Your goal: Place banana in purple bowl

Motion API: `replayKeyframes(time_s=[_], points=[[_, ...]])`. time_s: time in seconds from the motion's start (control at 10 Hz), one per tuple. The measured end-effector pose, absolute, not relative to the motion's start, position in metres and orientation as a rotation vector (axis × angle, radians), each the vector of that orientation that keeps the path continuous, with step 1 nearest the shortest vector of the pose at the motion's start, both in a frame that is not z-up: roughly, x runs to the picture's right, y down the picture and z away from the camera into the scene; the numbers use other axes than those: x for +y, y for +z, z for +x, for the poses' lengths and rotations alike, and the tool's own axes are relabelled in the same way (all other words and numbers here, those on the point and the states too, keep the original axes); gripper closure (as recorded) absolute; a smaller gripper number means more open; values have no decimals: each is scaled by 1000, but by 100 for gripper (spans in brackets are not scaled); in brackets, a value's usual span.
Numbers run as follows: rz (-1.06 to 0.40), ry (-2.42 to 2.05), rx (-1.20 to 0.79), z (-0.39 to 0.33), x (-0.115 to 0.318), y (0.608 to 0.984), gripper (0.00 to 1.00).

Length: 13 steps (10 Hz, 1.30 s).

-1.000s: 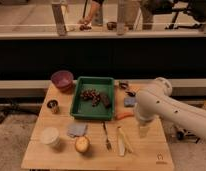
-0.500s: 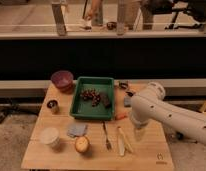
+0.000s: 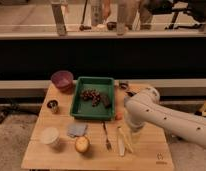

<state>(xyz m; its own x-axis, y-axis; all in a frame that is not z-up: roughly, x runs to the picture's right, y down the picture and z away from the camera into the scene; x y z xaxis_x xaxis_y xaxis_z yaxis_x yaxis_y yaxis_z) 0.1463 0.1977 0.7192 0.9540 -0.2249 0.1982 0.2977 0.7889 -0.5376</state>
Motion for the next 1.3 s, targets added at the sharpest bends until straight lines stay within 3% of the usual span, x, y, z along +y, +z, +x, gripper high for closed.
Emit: replayKeyframes(time_s=[1.3], points=[[-629, -328, -217, 138, 238, 754, 20]])
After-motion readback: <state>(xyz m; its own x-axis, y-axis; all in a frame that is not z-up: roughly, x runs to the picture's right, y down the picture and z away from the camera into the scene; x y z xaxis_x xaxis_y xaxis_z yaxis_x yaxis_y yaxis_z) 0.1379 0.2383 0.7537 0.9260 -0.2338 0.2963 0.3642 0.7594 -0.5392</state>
